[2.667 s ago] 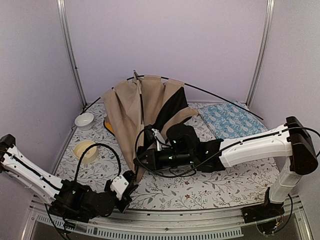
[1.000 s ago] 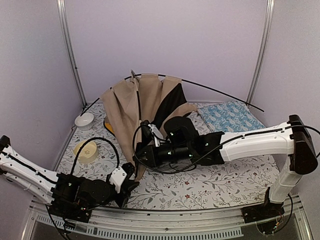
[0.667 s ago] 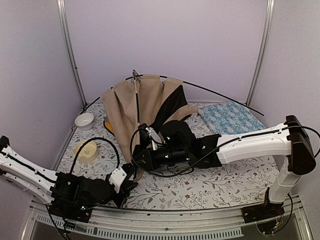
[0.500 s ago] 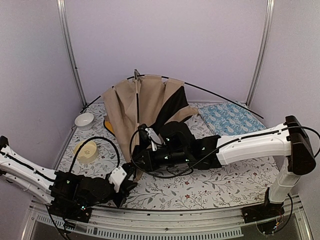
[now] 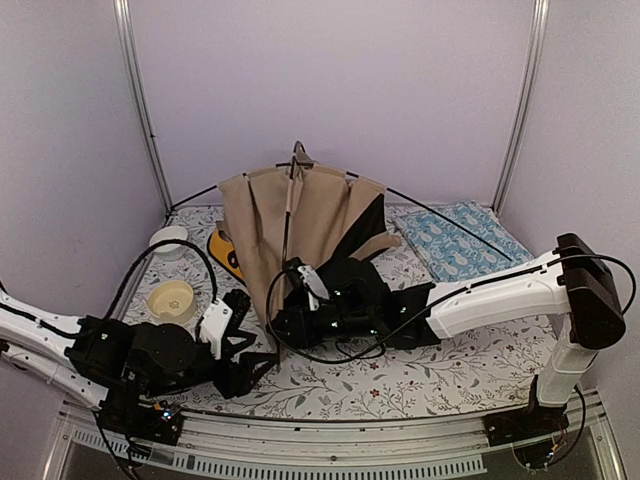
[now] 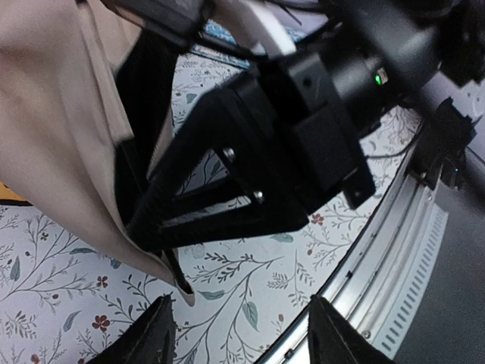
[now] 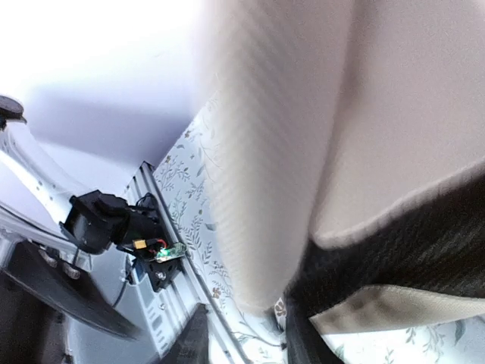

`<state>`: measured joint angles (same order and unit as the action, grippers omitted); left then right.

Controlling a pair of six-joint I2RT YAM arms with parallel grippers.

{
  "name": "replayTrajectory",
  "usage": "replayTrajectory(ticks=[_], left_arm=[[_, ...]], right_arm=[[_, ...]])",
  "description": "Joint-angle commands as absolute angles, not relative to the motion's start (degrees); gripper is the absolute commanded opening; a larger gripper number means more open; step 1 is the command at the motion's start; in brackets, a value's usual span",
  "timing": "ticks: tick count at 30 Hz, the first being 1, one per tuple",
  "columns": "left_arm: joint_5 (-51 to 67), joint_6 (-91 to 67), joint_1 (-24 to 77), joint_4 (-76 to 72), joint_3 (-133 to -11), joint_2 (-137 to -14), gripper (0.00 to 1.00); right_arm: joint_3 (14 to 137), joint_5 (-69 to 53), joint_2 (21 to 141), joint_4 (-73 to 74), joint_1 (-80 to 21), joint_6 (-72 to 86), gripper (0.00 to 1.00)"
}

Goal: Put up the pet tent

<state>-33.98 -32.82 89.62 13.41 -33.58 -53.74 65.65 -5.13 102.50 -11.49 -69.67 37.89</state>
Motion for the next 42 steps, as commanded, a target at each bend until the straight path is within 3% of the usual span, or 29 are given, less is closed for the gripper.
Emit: replayTrajectory(ticks=[1,4,8,10,11,16,26,28,30,31,32,33,34,38,42], left_arm=[[-40.00,-41.20,89.17,23.80,-39.00,-49.13,0.64],[-40.77,-42.67,86.29,26.37,-43.05,-48.31,0.68],[-35.76,-39.87,77.06,24.42,-48.26,-51.66,0.69],[-34.12,-39.11,73.44,24.25,-51.15,-54.57,0.70],[-32.15,-37.63,71.52,22.97,-52.32,-55.93,0.70],[-22.72,-32.05,64.42,17.75,-59.20,-64.02,0.70],[-21.78,-27.87,53.21,18.54,-74.26,-84.34,0.68],[-22.85,-26.49,51.87,19.55,-77.89,-88.48,0.63],[-24.87,-23.98,51.22,19.77,-82.19,-92.10,0.51],[-25.21,-22.74,50.90,19.85,-84.13,-93.58,0.39],[-25.59,-20.72,50.79,19.82,-86.04,-94.86,0.19],[-26.24,-18.49,50.87,19.63,-88.02,-95.66,0.05],[-27.05,-16.21,50.83,19.34,-89.76,-96.12,0.00],[-28.21,-4.93,50.70,18.00,-96.54,-95.33,0.00],[-22.25,7.34,48.81,18.33,-102.37,-94.32,0.00]], right_arm=[[63.52,-4.41,101.52,-13.53,-69.26,36.19,0.47],[61.56,-3.72,98.47,-12.55,-69.11,35.08,0.65],[58.77,-2.15,93.05,-9.50,-68.47,33.43,0.77],[56.71,-0.99,89.53,-7.50,-67.69,33.07,0.95],[55.26,-0.67,87.82,-6.55,-67.00,32.99,1.00],[50.96,-0.03,77.94,-0.96,-62.46,31.95,0.99],[51.60,-3.01,67.86,6.46,-46.11,24.26,0.99],[52.45,-4.69,67.45,6.75,-42.30,22.93,0.99],[53.68,-6.33,67.33,6.77,-38.96,21.82,0.99],[54.41,-7.00,67.32,6.81,-37.60,21.28,0.99],[55.36,-7.71,67.40,6.95,-36.26,20.31,0.99],[56.29,-8.57,67.43,7.09,-34.94,19.73,0.99],[57.44,-9.72,67.41,7.23,-33.89,18.86,0.99],[64.30,-11.99,67.58,9.80,-31.79,15.05,0.99],[69.94,-11.24,67.07,12.29,-31.64,11.19,0.99]])
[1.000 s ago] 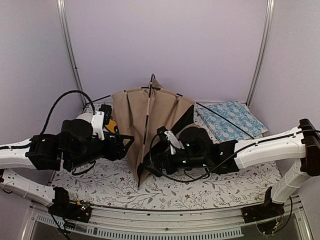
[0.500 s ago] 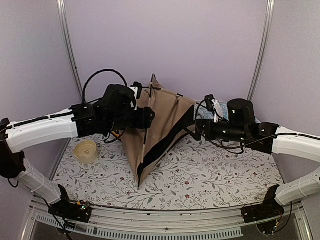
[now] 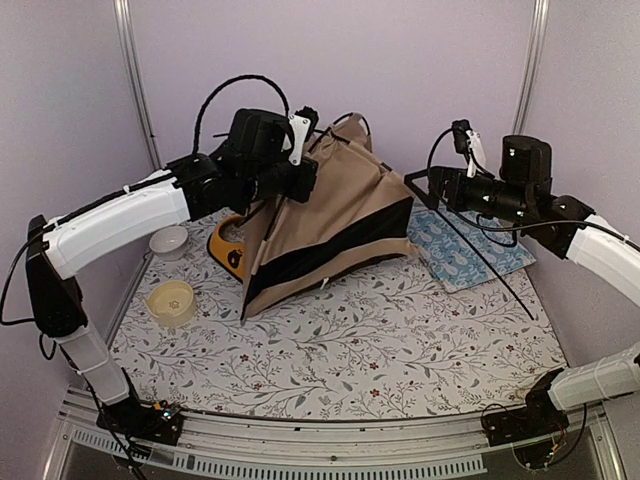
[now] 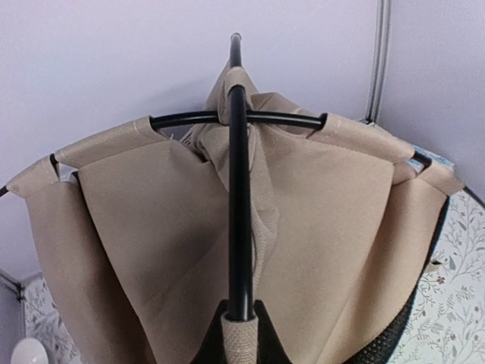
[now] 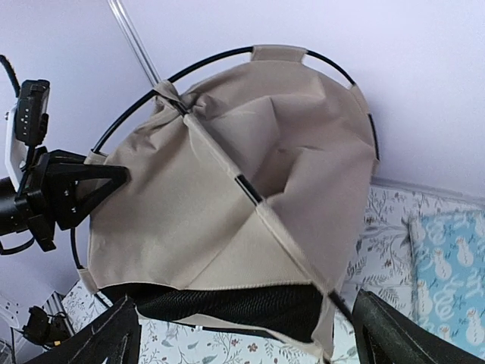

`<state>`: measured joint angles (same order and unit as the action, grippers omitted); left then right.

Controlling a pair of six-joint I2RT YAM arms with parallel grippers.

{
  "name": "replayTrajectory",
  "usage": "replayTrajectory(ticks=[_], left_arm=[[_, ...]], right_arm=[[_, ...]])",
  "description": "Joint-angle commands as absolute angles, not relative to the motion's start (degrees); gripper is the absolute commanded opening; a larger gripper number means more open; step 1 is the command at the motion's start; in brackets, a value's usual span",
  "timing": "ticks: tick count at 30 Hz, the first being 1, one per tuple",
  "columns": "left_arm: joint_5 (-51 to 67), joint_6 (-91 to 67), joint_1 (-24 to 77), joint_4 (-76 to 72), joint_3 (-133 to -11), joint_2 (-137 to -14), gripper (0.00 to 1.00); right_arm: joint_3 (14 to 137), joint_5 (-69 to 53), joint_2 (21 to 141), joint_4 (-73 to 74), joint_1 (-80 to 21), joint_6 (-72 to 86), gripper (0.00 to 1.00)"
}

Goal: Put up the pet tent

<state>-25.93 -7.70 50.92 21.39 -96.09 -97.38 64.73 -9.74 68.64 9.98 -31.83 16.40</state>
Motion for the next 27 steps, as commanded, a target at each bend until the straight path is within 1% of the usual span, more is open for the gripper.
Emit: replayTrajectory(ticks=[1,4,8,10,14,18,21,24,27], left_arm=[[-19.94,9.26,47.48,19.34,-103.76,-94.37,0.00],[-13.58,14.27,42.85,22.49,-107.43,-95.31,0.00],[-7.16,22.15,37.75,20.84,-108.03,-95.17,0.00],[-4.72,24.59,34.55,19.75,-108.42,-95.36,0.00],[5.50,28.90,29.41,20.12,-107.94,-94.43,0.00],[16.57,30.49,24.35,19.81,-107.40,-93.25,0.00],[20.34,31.62,21.89,22.41,-109.91,-94.40,0.00],[23.69,32.37,20.22,23.99,-112.08,-95.74,0.00],[25.08,33.02,18.95,24.45,-113.52,-96.95,0.00]], right_arm=[[71.44,-11.08,66.80,12.45,-31.65,10.50,0.99],[74.47,-12.13,66.81,13.04,-31.70,8.65,0.99],[79.97,-14.55,68.00,16.82,-31.65,6.30,0.99],[81.17,-15.99,67.88,18.03,-31.66,5.71,0.99],[80.94,-19.55,67.01,21.42,-31.66,4.86,0.99],[78.57,-26.60,67.18,27.31,-31.65,3.17,0.99],[75.29,-31.41,67.22,30.77,-31.96,1.97,0.99],[70.88,-31.47,66.59,32.09,-33.82,2.00,1.00],[65.66,-30.16,66.66,33.01,-35.83,1.93,0.96]])
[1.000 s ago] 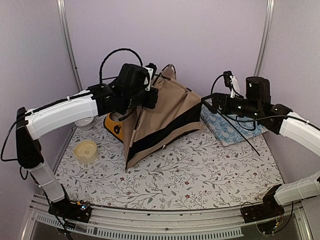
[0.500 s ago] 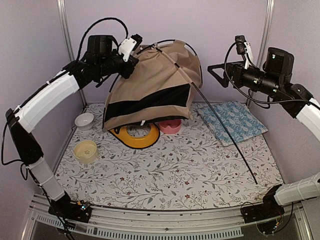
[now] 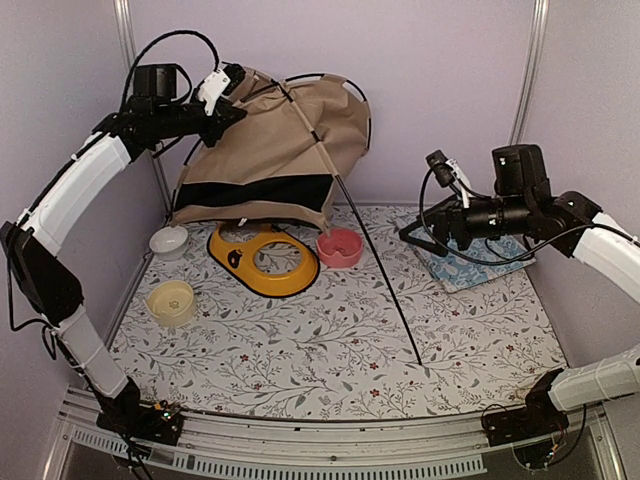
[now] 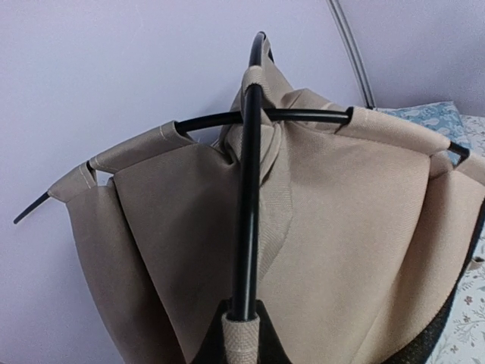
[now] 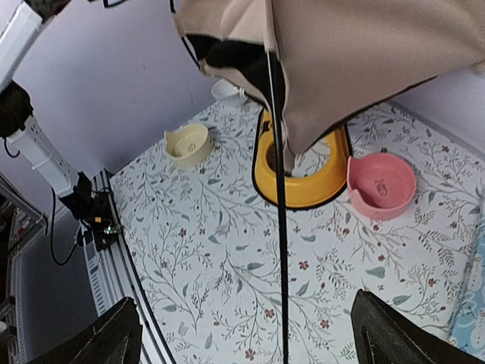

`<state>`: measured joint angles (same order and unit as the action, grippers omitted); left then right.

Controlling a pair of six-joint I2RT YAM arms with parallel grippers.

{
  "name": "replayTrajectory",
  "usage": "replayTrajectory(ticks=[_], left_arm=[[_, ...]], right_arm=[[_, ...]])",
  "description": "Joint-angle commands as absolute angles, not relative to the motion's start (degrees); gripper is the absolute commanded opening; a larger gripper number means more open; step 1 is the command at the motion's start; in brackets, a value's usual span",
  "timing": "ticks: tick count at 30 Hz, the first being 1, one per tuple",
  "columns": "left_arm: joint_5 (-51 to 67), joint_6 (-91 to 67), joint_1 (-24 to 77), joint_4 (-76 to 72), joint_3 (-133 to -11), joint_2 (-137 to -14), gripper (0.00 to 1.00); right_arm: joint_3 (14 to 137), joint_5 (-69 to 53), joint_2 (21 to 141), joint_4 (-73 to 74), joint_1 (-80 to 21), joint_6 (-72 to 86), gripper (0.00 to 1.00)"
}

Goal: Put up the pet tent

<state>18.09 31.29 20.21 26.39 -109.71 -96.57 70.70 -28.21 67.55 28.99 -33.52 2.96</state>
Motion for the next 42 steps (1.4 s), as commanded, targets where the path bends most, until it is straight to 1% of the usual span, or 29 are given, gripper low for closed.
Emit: replayTrajectory(ticks=[1,6,9,14,17,20,23,25,28,32,34,37,42], left_arm=[[25.57,33.04,18.55,24.63,-114.34,-97.36,0.00],[27.16,33.24,18.04,25.27,-117.00,-99.21,0.00],[27.35,33.40,18.01,25.91,-118.02,-99.92,0.00],[28.37,33.05,17.88,25.68,-118.12,-100.51,0.00],[29.32,33.13,17.90,25.84,-118.12,-100.68,0.00],[29.68,33.35,17.73,25.84,-118.27,-100.93,0.00],[30.13,33.45,17.51,25.83,-119.12,-101.61,0.00],[30.30,33.40,17.39,25.99,-119.98,-102.23,0.00],[30.73,33.40,17.31,26.10,-120.97,-103.00,0.00],[31.07,33.49,17.09,26.10,-121.76,-103.51,0.00],[31.03,33.64,17.04,26.04,-121.89,-103.66,0.00],[31.09,33.75,16.86,25.93,-122.20,-104.01,0.00],[31.83,33.71,16.60,25.70,-123.02,-104.61,0.00]], right_arm=[[63.82,-30.42,66.43,32.75,-36.04,1.98,0.96],[54.76,-33.02,65.92,29.35,-39.03,4.23,0.87],[51.91,-29.98,64.92,29.63,-43.47,5.39,0.85],[46.94,-29.25,60.25,29.11,-44.04,9.44,0.74],[45.68,-27.29,56.21,29.04,-44.15,12.87,0.74],[44.39,-29.35,52.59,28.25,-44.17,15.67,0.75],[43.73,-31.37,52.59,29.22,-46.32,15.84,0.76],[43.85,-30.74,52.76,28.88,-48.58,16.44,0.78],[43.46,-28.18,54.28,28.90,-50.07,17.29,0.79],[42.82,-21.42,55.89,28.50,-50.18,19.34,0.79],[41.96,-22.56,56.57,26.80,-50.24,20.09,0.75],[40.71,-25.14,57.71,24.30,-51.48,21.43,0.65],[41.19,-25.50,58.71,23.20,-56.13,21.68,0.56]])
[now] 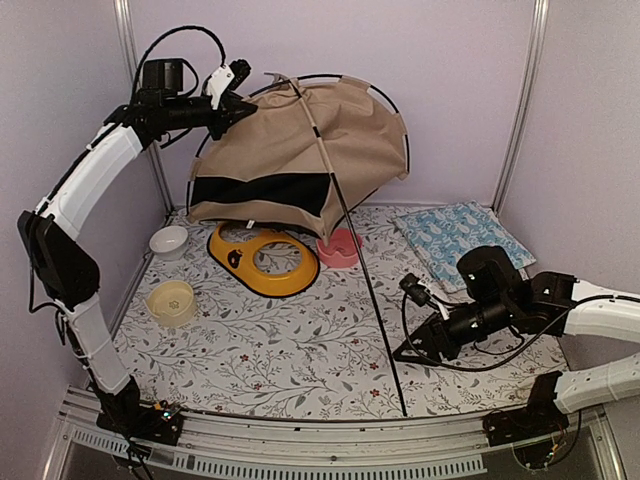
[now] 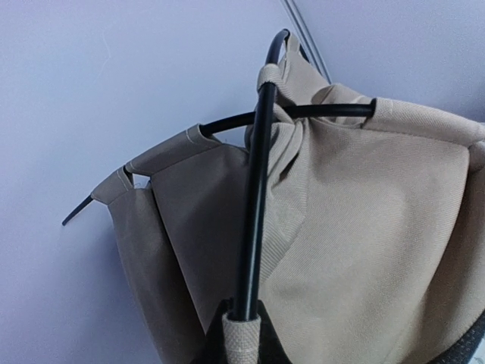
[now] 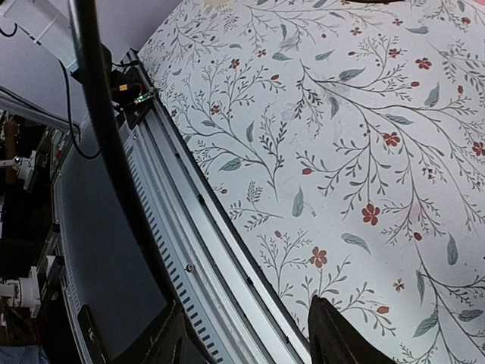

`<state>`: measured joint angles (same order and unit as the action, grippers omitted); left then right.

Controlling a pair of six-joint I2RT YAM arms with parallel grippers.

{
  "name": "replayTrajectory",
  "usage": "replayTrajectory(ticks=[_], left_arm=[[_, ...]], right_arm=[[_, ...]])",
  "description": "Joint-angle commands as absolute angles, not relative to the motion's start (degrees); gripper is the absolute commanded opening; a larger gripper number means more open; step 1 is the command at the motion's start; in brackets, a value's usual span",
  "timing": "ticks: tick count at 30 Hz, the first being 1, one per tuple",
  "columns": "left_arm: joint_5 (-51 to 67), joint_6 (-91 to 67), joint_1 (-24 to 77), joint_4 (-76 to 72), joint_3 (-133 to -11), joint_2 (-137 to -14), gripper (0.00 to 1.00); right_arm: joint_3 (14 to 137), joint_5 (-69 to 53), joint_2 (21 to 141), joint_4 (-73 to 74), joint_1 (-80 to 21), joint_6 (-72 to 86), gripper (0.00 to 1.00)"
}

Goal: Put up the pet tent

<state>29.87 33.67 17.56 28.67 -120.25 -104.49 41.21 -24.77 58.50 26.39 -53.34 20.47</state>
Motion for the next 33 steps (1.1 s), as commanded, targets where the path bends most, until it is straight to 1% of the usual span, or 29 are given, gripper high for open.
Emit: replayTrajectory(ticks=[1,5,10,17,21,23,26,27,30,33], left_arm=[[31.96,33.67,16.57,25.60,-123.07,-104.73,0.00],[32.33,33.44,16.53,25.40,-123.09,-105.24,0.00],[32.82,33.32,16.60,25.01,-123.09,-105.55,0.00],[33.20,32.88,16.59,24.39,-123.71,-106.24,0.00],[33.59,32.66,16.54,24.28,-124.33,-106.81,0.00],[34.02,32.33,16.57,24.26,-124.73,-107.23,0.00],[34.51,31.76,16.56,23.93,-124.94,-107.47,0.00],[34.89,31.47,16.61,23.91,-124.96,-107.61,0.00],[36.77,30.15,16.71,23.82,-124.85,-107.90,0.00],[37.78,28.37,17.92,23.48,-123.95,-108.25,0.00]], right_arm=[[41.18,-25.36,58.83,23.20,-56.51,22.02,0.54],[40.95,-25.27,59.14,23.42,-57.00,22.75,0.51],[40.14,-25.52,58.22,22.55,-57.08,23.80,0.50],[39.00,-27.53,60.75,21.64,-57.52,24.08,0.40],[38.77,-27.00,60.82,21.84,-57.74,24.05,0.30],[38.77,-26.91,60.94,21.52,-57.73,24.08,0.28],[39.11,-26.78,61.52,21.13,-57.74,23.93,0.20],[39.18,-26.98,61.57,20.83,-57.74,23.91,0.13],[40.50,-27.98,62.31,19.79,-57.74,23.58,0.00],[42.88,-29.12,63.11,17.60,-57.69,22.93,0.00]])
